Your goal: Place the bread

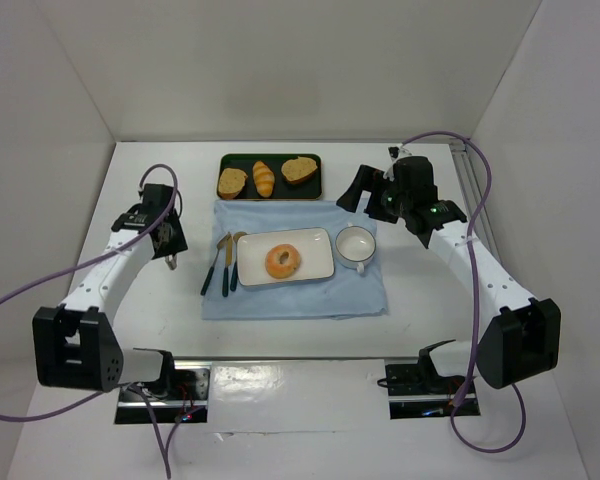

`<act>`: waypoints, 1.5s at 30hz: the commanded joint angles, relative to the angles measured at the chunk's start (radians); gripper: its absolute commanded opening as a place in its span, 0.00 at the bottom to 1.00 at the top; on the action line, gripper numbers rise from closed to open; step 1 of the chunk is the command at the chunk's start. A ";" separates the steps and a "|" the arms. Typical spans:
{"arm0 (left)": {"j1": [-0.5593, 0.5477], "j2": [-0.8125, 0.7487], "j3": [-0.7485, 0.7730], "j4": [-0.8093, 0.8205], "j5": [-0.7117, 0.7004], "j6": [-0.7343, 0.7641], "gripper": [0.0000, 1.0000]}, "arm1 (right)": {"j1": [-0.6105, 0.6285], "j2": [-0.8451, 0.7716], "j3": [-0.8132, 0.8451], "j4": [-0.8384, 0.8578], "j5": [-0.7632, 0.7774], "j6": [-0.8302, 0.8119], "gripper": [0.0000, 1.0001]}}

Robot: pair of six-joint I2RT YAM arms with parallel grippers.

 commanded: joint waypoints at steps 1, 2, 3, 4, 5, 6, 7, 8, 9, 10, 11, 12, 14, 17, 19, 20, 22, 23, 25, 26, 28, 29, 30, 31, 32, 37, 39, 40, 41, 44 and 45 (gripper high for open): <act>0.059 0.057 0.017 0.088 0.072 0.060 0.50 | -0.005 -0.026 0.029 0.001 -0.006 -0.005 1.00; 0.059 0.073 0.026 0.088 0.072 0.060 0.50 | -0.005 -0.025 0.029 0.001 -0.006 -0.005 1.00; 0.074 0.085 0.026 0.088 0.084 0.060 0.50 | -0.005 -0.025 0.029 0.001 -0.006 -0.005 1.00; 0.075 0.103 0.026 0.097 0.095 0.060 0.50 | -0.005 -0.025 0.029 0.001 0.005 -0.005 1.00; 0.087 0.104 0.026 0.097 0.115 0.069 0.50 | -0.005 -0.025 0.029 0.001 0.005 -0.005 1.00; 0.087 0.116 0.026 0.097 0.115 0.069 0.50 | -0.005 -0.025 0.029 0.001 0.005 -0.005 1.00; 0.099 0.116 0.026 0.097 0.124 0.069 0.50 | -0.005 -0.025 0.029 0.001 0.005 -0.005 1.00; 0.111 0.128 0.026 0.088 0.138 0.069 0.50 | -0.005 -0.025 0.029 0.010 0.005 -0.005 1.00; 0.111 0.143 0.017 0.079 0.138 0.069 0.50 | -0.005 -0.016 0.029 0.019 0.005 -0.005 1.00; 0.120 0.143 0.017 0.079 0.138 0.069 0.50 | -0.005 -0.016 0.029 0.019 -0.004 -0.005 1.00; 0.130 0.157 0.017 0.079 0.138 0.069 0.50 | -0.005 -0.007 0.029 0.028 -0.005 -0.005 1.00; 0.130 0.176 0.005 0.079 0.138 0.069 0.50 | -0.005 -0.007 0.029 0.029 -0.005 -0.005 1.00; 0.142 0.206 0.005 0.070 0.138 0.058 0.50 | -0.005 0.004 0.039 0.039 -0.014 0.004 1.00; 0.151 0.275 0.015 0.070 0.138 0.046 0.50 | -0.005 0.014 0.048 0.039 -0.014 0.004 1.00; 0.151 0.314 0.046 0.070 0.138 0.037 0.50 | -0.005 0.014 0.048 0.048 -0.014 0.004 1.00; 0.151 0.347 0.057 0.070 0.138 0.037 0.50 | -0.005 0.014 0.048 0.049 -0.014 0.004 1.00; 0.151 0.383 0.083 0.070 0.158 0.037 0.50 | -0.005 0.014 0.048 0.049 -0.014 0.004 1.00; 0.151 0.415 0.112 0.070 0.158 0.037 0.50 | -0.005 0.014 0.048 0.049 -0.014 0.004 1.00; 0.151 0.459 0.159 0.070 0.158 0.047 0.50 | -0.005 0.005 0.048 0.039 -0.014 0.004 1.00; 0.151 0.459 0.176 0.070 0.158 0.057 0.50 | -0.005 0.005 0.048 0.039 -0.014 0.004 1.00; 0.151 0.510 0.210 0.051 0.158 0.067 0.50 | -0.014 0.005 0.048 0.039 -0.014 0.004 1.00; 0.151 0.527 0.245 0.051 0.149 0.078 0.50 | -0.014 0.005 0.048 0.039 -0.014 0.004 1.00; 0.151 0.542 0.262 0.040 0.149 0.078 0.50 | -0.014 0.005 0.048 0.030 -0.014 0.004 1.00; 0.151 0.576 0.278 0.040 0.140 0.089 0.50 | -0.014 0.005 0.048 0.030 -0.014 0.004 1.00; 0.151 0.593 0.313 0.028 0.140 0.098 0.50 | -0.014 0.005 0.048 0.030 -0.014 0.004 1.00; 0.151 0.659 0.376 -0.010 0.150 0.107 0.52 | -0.014 -0.004 0.048 0.021 -0.014 0.004 1.00; 0.151 0.673 0.376 -0.019 0.150 0.107 0.52 | -0.014 -0.004 0.048 0.021 -0.014 0.004 1.00; 0.141 0.682 0.376 -0.019 0.150 0.118 0.54 | -0.014 -0.004 0.048 0.021 -0.014 0.004 1.00; 0.130 0.682 0.376 -0.019 0.132 0.118 0.56 | -0.014 -0.004 0.048 0.021 -0.014 0.004 1.00; 0.102 0.682 0.365 -0.019 0.109 0.127 0.59 | -0.024 0.005 0.057 0.021 -0.014 0.004 1.00; 0.093 0.682 0.365 -0.032 0.079 0.127 0.60 | -0.024 0.005 0.068 0.021 -0.014 0.004 1.00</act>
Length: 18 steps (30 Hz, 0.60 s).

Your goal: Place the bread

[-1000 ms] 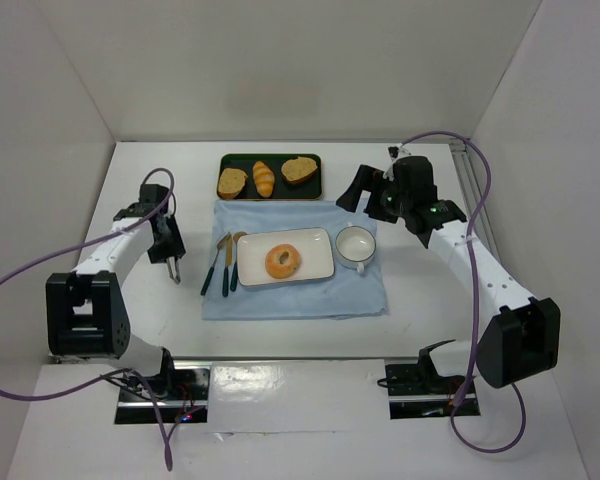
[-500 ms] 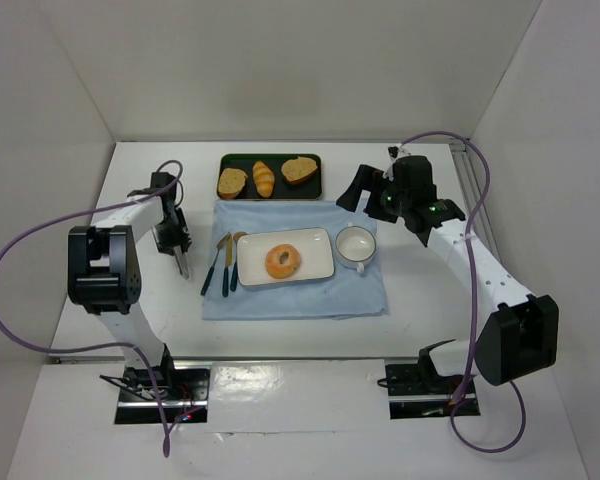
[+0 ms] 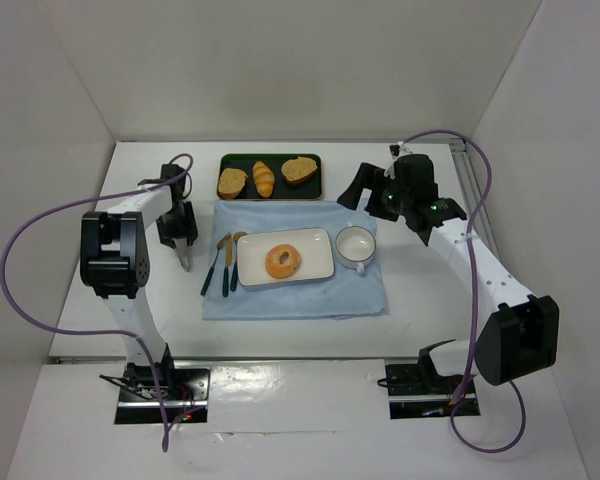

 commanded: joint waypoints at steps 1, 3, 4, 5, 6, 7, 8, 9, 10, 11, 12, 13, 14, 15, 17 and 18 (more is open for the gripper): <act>-0.029 0.029 0.008 -0.047 -0.057 0.024 0.61 | -0.015 -0.012 0.059 0.017 -0.006 0.004 1.00; -0.055 0.029 0.008 -0.073 -0.093 0.024 0.63 | -0.015 -0.002 0.059 0.017 -0.016 0.004 1.00; -0.055 0.029 0.008 -0.073 -0.102 0.024 0.63 | -0.015 -0.002 0.059 0.017 -0.016 0.004 1.00; -0.066 0.029 0.008 -0.073 -0.102 0.024 0.63 | -0.015 -0.002 0.059 0.017 -0.016 0.013 1.00; -0.075 0.029 0.008 -0.073 -0.128 0.024 0.63 | -0.015 -0.002 0.059 0.017 -0.016 0.013 1.00; -0.075 0.029 0.008 -0.073 -0.140 0.024 0.64 | -0.015 -0.002 0.059 0.017 -0.016 0.013 1.00; -0.075 0.029 0.008 -0.084 -0.140 0.024 0.64 | -0.015 -0.002 0.059 0.017 -0.016 0.013 1.00; -0.075 0.029 0.008 -0.084 -0.172 0.014 0.64 | -0.015 -0.002 0.059 0.017 -0.016 0.013 1.00; -0.075 0.017 0.008 -0.084 -0.185 0.001 0.66 | -0.015 -0.002 0.059 0.017 -0.016 0.013 1.00; -0.075 0.017 0.008 -0.084 -0.196 0.001 0.67 | -0.015 -0.002 0.059 0.017 -0.016 0.013 1.00; -0.075 0.003 0.008 -0.084 -0.218 -0.010 0.69 | -0.015 -0.002 0.059 0.017 -0.016 0.013 1.00; -0.075 0.003 0.008 -0.084 -0.228 -0.021 0.70 | -0.015 -0.002 0.059 0.017 -0.016 0.013 1.00; -0.075 -0.009 0.008 -0.084 -0.237 -0.021 0.72 | -0.015 -0.002 0.050 0.017 -0.016 0.013 1.00; -0.075 -0.009 0.008 -0.084 -0.237 -0.021 0.74 | -0.015 -0.002 0.050 0.017 -0.016 0.013 1.00; -0.075 -0.021 0.008 -0.084 -0.237 -0.021 0.77 | -0.015 -0.002 0.050 0.017 -0.026 0.013 1.00; -0.075 -0.021 0.008 -0.084 -0.237 -0.021 0.77 | -0.015 -0.002 0.050 0.017 -0.026 0.013 1.00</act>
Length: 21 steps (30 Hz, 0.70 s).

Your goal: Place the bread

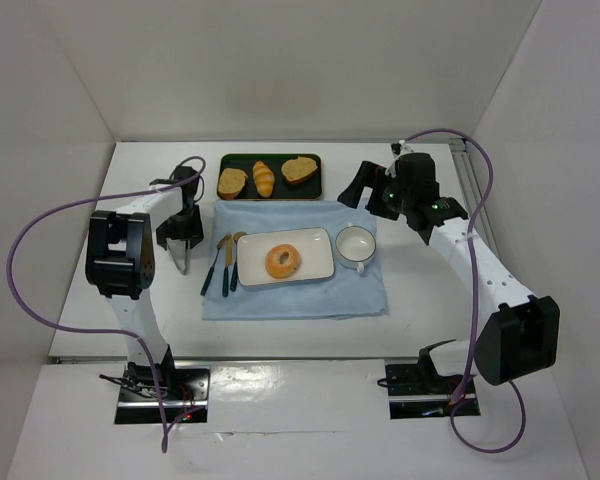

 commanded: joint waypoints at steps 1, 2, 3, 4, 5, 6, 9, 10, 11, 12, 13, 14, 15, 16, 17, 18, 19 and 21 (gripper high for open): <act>0.004 -0.034 0.008 -0.031 -0.037 -0.015 0.79 | -0.006 -0.002 0.036 0.016 -0.020 0.006 1.00; 0.004 -0.034 0.008 -0.031 -0.037 -0.015 0.81 | -0.006 -0.002 0.036 0.016 -0.020 0.015 1.00; 0.004 -0.034 0.008 -0.031 -0.037 -0.024 0.81 | -0.006 -0.002 0.036 0.025 -0.020 0.015 1.00; 0.004 -0.043 0.008 -0.031 -0.025 -0.024 0.83 | -0.006 -0.002 0.036 0.026 -0.020 0.015 1.00; 0.004 -0.043 0.008 -0.031 -0.014 -0.024 0.83 | -0.006 -0.002 0.036 0.026 -0.020 0.015 1.00; 0.004 -0.054 0.008 -0.031 -0.014 -0.024 0.84 | -0.006 -0.002 0.036 0.026 -0.020 0.015 1.00; 0.004 -0.095 0.018 -0.031 -0.001 -0.024 0.85 | -0.006 -0.002 0.036 0.026 -0.020 0.015 1.00; -0.005 -0.109 0.018 -0.022 -0.001 -0.024 0.85 | -0.006 -0.002 0.036 0.026 -0.020 0.015 1.00; -0.005 -0.141 0.035 -0.022 -0.001 -0.033 0.85 | -0.006 -0.002 0.036 0.026 -0.020 0.015 1.00; -0.005 -0.163 0.051 -0.022 -0.001 -0.033 0.85 | -0.006 -0.002 0.036 0.026 -0.020 0.015 1.00; -0.005 -0.184 0.060 -0.011 -0.001 -0.033 0.86 | -0.006 -0.002 0.036 0.026 -0.020 0.015 1.00; -0.005 -0.207 0.071 -0.011 0.026 -0.033 0.86 | -0.006 -0.002 0.036 0.026 -0.020 0.015 1.00; -0.016 -0.257 0.081 -0.011 0.043 -0.033 0.86 | -0.006 -0.002 0.036 0.026 -0.020 0.015 1.00; -0.016 -0.282 0.107 0.000 0.066 -0.033 0.86 | -0.006 -0.002 0.036 0.026 -0.020 0.015 1.00; -0.016 -0.308 0.118 0.000 0.134 -0.033 0.86 | -0.006 -0.002 0.036 0.026 -0.020 0.015 1.00; -0.016 -0.334 0.118 0.000 0.187 -0.045 0.86 | -0.006 0.007 0.036 0.026 -0.020 0.006 1.00; -0.016 -0.392 0.118 0.000 0.234 -0.065 0.86 | -0.006 0.007 0.036 0.026 -0.020 0.006 1.00; -0.039 -0.456 0.092 0.032 0.349 -0.110 0.86 | -0.006 0.018 0.036 0.026 -0.020 0.006 1.00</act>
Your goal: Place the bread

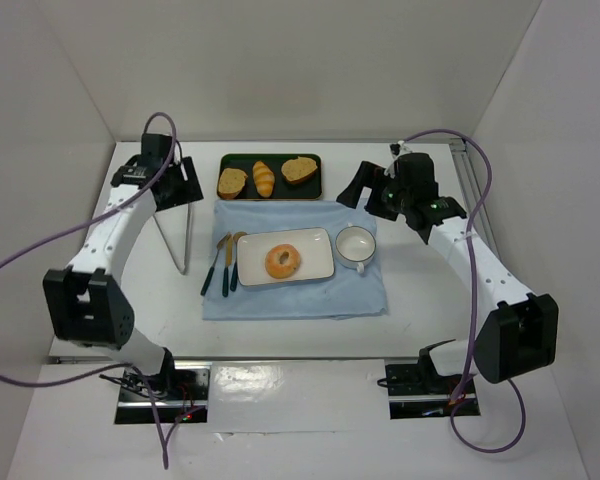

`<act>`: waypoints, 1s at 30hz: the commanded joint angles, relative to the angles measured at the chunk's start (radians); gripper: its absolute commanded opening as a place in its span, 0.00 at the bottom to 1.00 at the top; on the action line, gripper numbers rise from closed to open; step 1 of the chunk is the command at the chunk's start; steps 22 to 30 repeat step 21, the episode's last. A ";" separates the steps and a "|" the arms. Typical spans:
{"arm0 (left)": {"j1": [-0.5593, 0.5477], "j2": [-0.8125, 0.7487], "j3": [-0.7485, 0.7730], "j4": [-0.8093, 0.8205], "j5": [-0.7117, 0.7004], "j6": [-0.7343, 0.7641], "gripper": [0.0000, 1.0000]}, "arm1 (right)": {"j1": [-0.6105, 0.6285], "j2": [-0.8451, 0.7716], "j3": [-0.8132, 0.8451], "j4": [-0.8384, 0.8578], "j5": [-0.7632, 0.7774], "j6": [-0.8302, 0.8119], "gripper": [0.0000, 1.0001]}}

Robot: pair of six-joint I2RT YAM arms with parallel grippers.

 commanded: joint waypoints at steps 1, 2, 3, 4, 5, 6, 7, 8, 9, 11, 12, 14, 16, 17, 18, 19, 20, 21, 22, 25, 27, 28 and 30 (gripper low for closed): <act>-0.024 -0.145 -0.004 0.042 0.229 -0.071 0.86 | -0.006 0.022 0.049 0.024 -0.005 -0.005 1.00; -0.039 -0.212 -0.049 0.055 0.254 -0.088 0.86 | -0.006 0.022 0.059 0.012 0.005 -0.016 1.00; -0.057 -0.243 -0.067 0.055 0.290 -0.109 0.86 | -0.006 0.034 0.059 0.012 0.005 -0.025 1.00; -0.058 -0.272 -0.086 0.070 0.309 -0.138 0.86 | -0.006 0.047 0.073 0.012 0.005 -0.025 1.00; -0.074 -0.298 -0.115 0.084 0.327 -0.148 0.86 | -0.006 0.056 0.090 -0.005 0.016 -0.025 1.00; -0.087 -0.320 -0.124 0.084 0.343 -0.148 0.86 | -0.006 0.065 0.102 -0.014 0.016 -0.025 1.00; -0.107 -0.356 -0.124 0.084 0.366 -0.158 0.86 | 0.005 0.091 0.115 -0.026 0.028 -0.025 1.00; -0.116 -0.370 -0.135 0.084 0.378 -0.159 0.86 | 0.005 0.108 0.133 -0.062 0.045 -0.025 1.00; -0.125 -0.386 -0.146 0.073 0.387 -0.159 0.86 | 0.014 0.122 0.166 -0.080 0.057 -0.025 1.00; -0.157 -0.430 -0.178 0.055 0.387 -0.169 0.86 | 0.032 0.143 0.190 -0.105 0.117 -0.035 1.00; -0.166 -0.447 -0.196 0.044 0.387 -0.169 0.86 | 0.052 0.143 0.190 -0.105 0.135 -0.035 1.00; -0.183 -0.507 -0.237 0.033 0.397 -0.180 0.86 | 0.061 0.134 0.190 -0.096 0.189 -0.024 1.00; -0.194 -0.550 -0.299 0.023 0.383 -0.189 0.86 | 0.086 0.122 0.164 -0.087 0.212 -0.015 1.00; -0.203 -0.571 -0.314 0.012 0.383 -0.189 0.86 | 0.086 0.122 0.164 -0.086 0.225 -0.015 1.00; -0.203 -0.611 -0.340 0.012 0.369 -0.189 0.86 | 0.086 0.113 0.164 -0.086 0.246 -0.015 1.00; -0.203 -0.628 -0.340 -0.003 0.369 -0.189 0.86 | 0.100 0.113 0.164 -0.097 0.261 -0.015 1.00; -0.203 -0.642 -0.353 -0.017 0.360 -0.189 0.86 | 0.116 0.113 0.164 -0.109 0.287 -0.015 1.00; -0.203 -0.653 -0.353 -0.017 0.360 -0.180 0.86 | 0.127 0.113 0.164 -0.122 0.335 -0.015 1.00; -0.203 -0.653 -0.353 -0.017 0.360 -0.180 0.86 | 0.127 0.113 0.164 -0.122 0.335 -0.015 1.00; -0.203 -0.653 -0.353 -0.017 0.360 -0.180 0.86 | 0.127 0.113 0.164 -0.122 0.335 -0.015 1.00; -0.203 -0.653 -0.353 -0.017 0.360 -0.180 0.86 | 0.127 0.113 0.164 -0.122 0.335 -0.015 1.00; -0.203 -0.653 -0.353 -0.017 0.360 -0.180 0.86 | 0.127 0.113 0.164 -0.122 0.335 -0.015 1.00; -0.203 -0.653 -0.353 -0.017 0.360 -0.180 0.86 | 0.127 0.113 0.164 -0.122 0.335 -0.015 1.00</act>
